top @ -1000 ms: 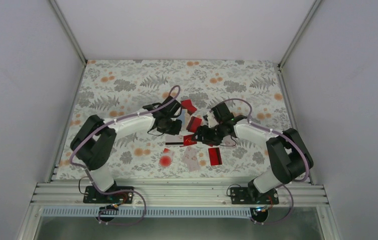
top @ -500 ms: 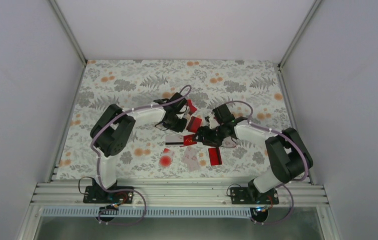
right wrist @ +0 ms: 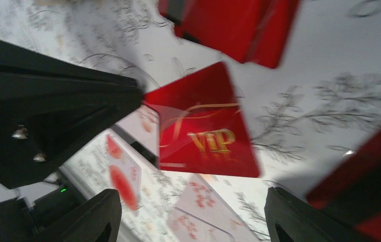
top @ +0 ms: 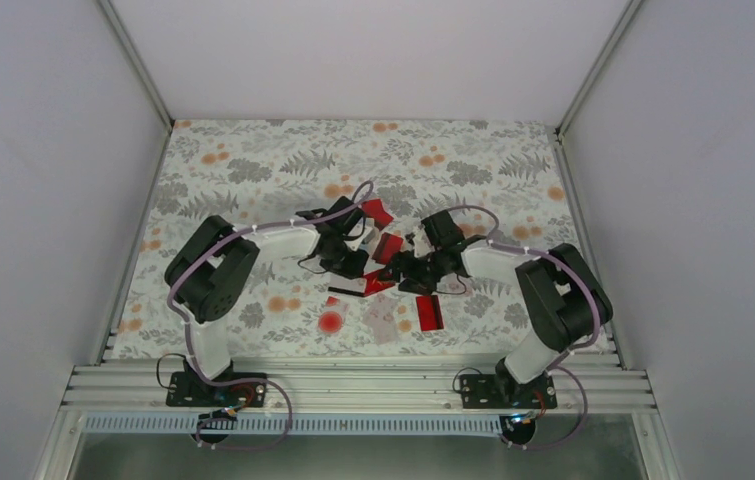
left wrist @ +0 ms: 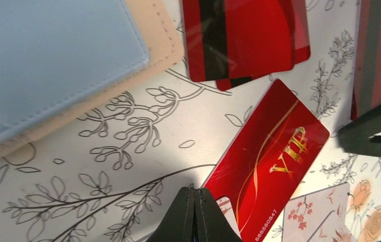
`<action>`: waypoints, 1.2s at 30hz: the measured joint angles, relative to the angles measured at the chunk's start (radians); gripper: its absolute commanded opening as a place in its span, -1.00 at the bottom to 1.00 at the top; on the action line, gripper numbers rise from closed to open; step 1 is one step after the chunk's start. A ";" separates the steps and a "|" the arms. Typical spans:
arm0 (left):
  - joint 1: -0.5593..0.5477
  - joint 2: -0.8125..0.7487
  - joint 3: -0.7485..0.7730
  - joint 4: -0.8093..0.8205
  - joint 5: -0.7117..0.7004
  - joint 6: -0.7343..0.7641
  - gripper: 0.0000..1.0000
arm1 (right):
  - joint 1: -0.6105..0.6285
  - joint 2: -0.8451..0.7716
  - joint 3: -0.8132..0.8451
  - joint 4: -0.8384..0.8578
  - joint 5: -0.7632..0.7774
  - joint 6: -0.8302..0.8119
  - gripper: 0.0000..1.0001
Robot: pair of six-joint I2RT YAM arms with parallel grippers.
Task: Put the credit cards into the card holder
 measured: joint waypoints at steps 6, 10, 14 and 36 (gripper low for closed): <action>-0.002 -0.009 -0.032 0.027 0.066 -0.009 -0.95 | 0.010 0.071 0.020 0.076 -0.083 0.025 0.45; -0.008 -0.031 -0.081 0.060 0.120 -0.024 -0.95 | 0.016 0.097 0.037 0.096 -0.102 0.034 0.45; -0.013 -0.049 -0.127 0.085 0.185 -0.043 -0.95 | 0.018 0.134 0.084 0.095 -0.101 0.036 0.46; 0.099 -0.321 -0.222 -0.027 0.033 -0.108 -0.95 | 0.214 0.249 0.435 -0.377 0.341 -0.158 0.56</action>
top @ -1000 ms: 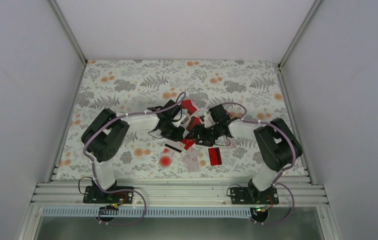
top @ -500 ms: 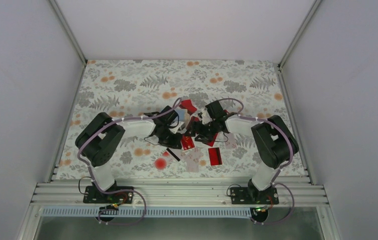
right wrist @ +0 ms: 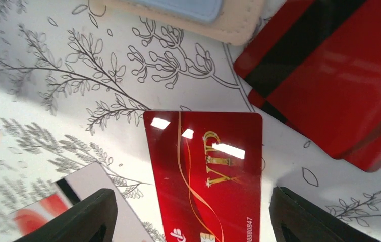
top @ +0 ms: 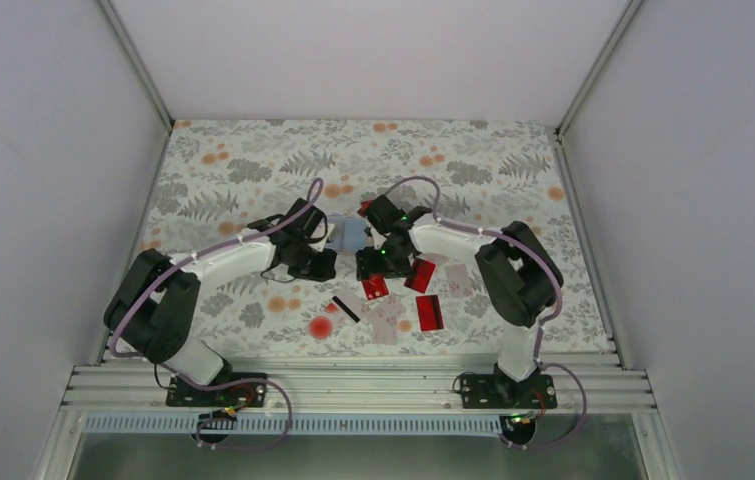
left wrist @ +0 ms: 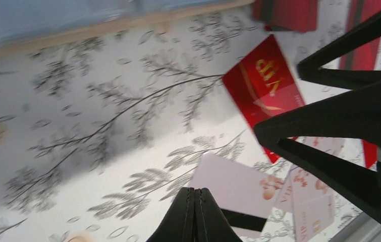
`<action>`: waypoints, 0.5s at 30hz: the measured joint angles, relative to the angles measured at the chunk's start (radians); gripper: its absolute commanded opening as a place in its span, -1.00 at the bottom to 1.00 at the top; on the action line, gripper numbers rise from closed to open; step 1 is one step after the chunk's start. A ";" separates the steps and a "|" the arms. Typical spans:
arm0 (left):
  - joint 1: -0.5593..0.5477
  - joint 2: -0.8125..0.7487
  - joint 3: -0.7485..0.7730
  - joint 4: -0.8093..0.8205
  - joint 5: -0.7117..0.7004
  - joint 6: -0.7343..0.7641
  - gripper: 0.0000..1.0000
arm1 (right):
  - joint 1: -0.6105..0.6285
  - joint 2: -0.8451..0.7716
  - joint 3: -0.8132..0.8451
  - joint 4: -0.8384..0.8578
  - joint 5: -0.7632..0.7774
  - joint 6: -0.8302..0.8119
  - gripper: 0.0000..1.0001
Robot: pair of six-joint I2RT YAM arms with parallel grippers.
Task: Put the credit cards into the card holder
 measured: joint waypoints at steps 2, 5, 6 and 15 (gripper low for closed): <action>0.022 -0.024 -0.023 -0.014 -0.013 0.001 -0.95 | 0.032 0.028 0.046 -0.046 0.055 -0.008 0.60; 0.045 -0.051 -0.045 -0.027 -0.025 0.006 -0.95 | 0.066 0.057 0.092 -0.095 0.124 -0.010 0.60; 0.053 -0.059 -0.052 -0.031 -0.028 0.008 -0.95 | 0.077 0.065 0.103 -0.109 0.144 -0.010 0.60; 0.089 -0.080 -0.075 -0.038 -0.033 0.032 -0.95 | 0.153 0.093 0.126 -0.153 0.290 -0.029 0.47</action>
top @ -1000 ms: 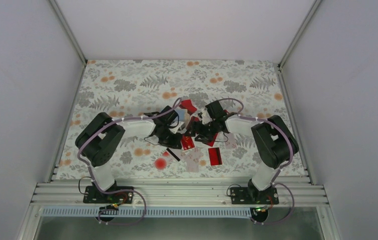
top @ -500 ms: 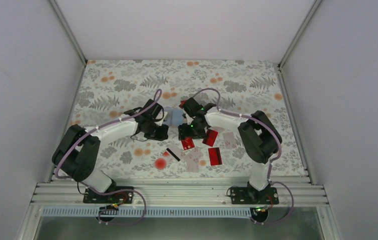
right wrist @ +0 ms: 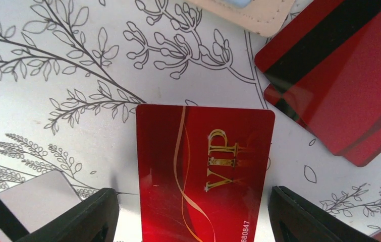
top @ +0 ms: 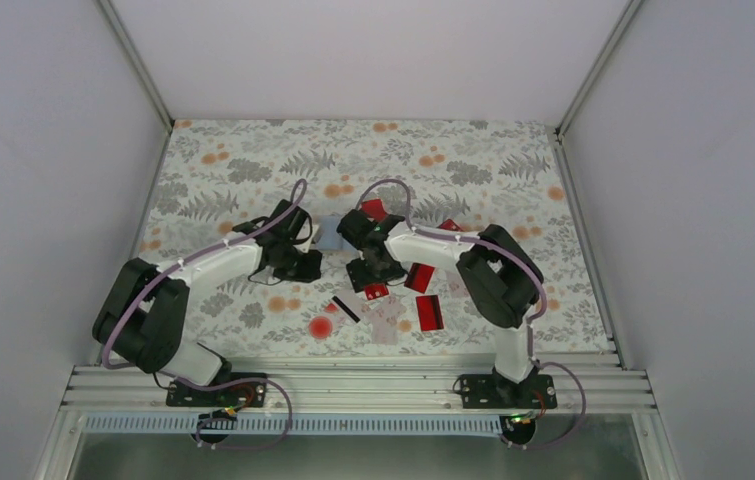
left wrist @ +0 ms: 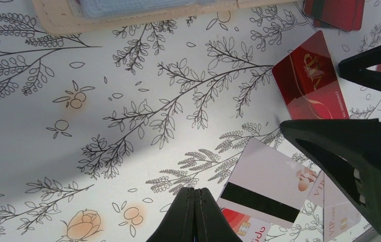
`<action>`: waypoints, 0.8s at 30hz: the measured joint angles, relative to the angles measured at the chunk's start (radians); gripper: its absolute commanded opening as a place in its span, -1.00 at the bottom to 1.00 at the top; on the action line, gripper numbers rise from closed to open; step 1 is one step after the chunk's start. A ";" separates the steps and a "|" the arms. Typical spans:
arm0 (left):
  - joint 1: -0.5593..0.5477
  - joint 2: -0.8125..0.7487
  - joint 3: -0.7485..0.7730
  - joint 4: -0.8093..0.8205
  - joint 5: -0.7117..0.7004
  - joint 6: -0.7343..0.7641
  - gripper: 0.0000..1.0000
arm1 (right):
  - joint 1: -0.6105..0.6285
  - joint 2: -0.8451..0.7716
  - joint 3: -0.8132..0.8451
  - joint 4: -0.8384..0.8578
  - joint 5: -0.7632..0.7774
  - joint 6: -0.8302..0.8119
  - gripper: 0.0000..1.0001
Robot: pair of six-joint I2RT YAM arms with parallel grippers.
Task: Put the credit cards into the card holder
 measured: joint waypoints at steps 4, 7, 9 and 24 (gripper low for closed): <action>0.009 0.000 0.000 0.002 0.000 0.008 -0.95 | 0.019 0.000 -0.012 0.003 0.048 -0.005 0.33; 0.011 0.000 0.000 0.002 0.000 0.011 -0.95 | 0.023 0.000 -0.026 0.006 0.058 -0.003 0.32; 0.013 0.000 0.000 0.002 0.001 0.013 -0.95 | 0.023 0.000 -0.030 0.010 0.059 -0.002 0.31; 0.027 -0.030 -0.009 0.002 0.000 0.016 -0.95 | 0.024 -0.014 -0.071 0.051 0.065 -0.010 0.05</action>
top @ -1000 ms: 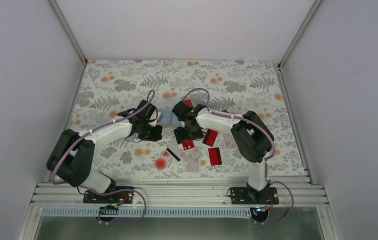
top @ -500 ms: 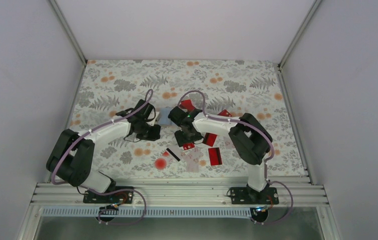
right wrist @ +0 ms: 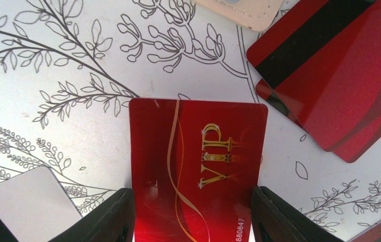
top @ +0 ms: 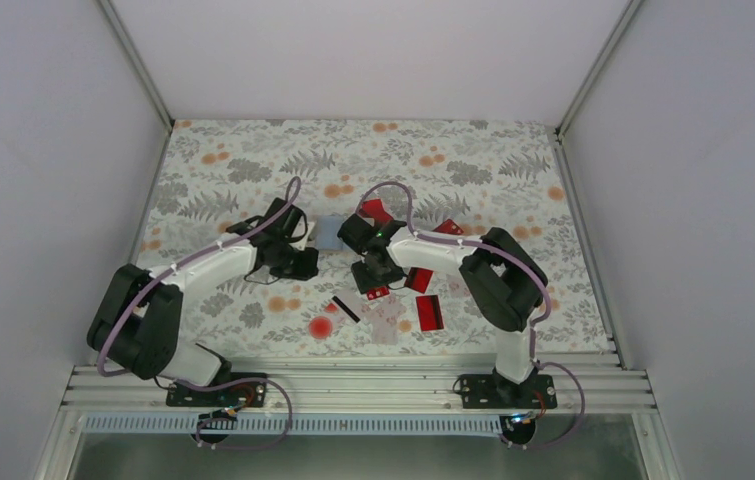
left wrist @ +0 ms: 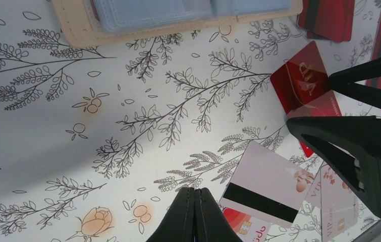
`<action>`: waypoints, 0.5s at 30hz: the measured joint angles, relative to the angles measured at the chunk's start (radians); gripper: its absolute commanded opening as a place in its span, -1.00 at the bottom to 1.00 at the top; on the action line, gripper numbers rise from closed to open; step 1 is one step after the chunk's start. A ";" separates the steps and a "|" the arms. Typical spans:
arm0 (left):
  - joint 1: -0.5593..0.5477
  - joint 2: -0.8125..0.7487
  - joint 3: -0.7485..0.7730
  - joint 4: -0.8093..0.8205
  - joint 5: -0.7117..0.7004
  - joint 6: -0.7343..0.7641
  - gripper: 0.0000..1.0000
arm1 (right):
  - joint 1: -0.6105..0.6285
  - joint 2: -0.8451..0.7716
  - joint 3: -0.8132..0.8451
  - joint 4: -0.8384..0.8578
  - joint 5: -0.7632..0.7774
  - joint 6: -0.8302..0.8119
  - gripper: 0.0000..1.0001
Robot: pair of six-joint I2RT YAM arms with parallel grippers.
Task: Put the credit cards into the card holder
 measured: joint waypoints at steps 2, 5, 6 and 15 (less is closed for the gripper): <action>0.002 -0.010 0.000 0.000 0.000 0.000 -0.95 | 0.000 -0.002 0.000 0.000 0.000 0.000 0.02; 0.003 -0.019 0.000 0.001 0.000 0.000 -0.95 | 0.000 -0.010 0.010 -0.005 0.000 0.000 0.00; 0.003 -0.020 0.000 0.001 0.000 0.000 -0.95 | 0.000 -0.011 0.016 -0.006 0.000 0.000 0.00; 0.003 -0.045 0.003 0.000 -0.005 -0.008 -0.95 | 0.005 -0.011 0.037 -0.051 0.000 -0.006 0.01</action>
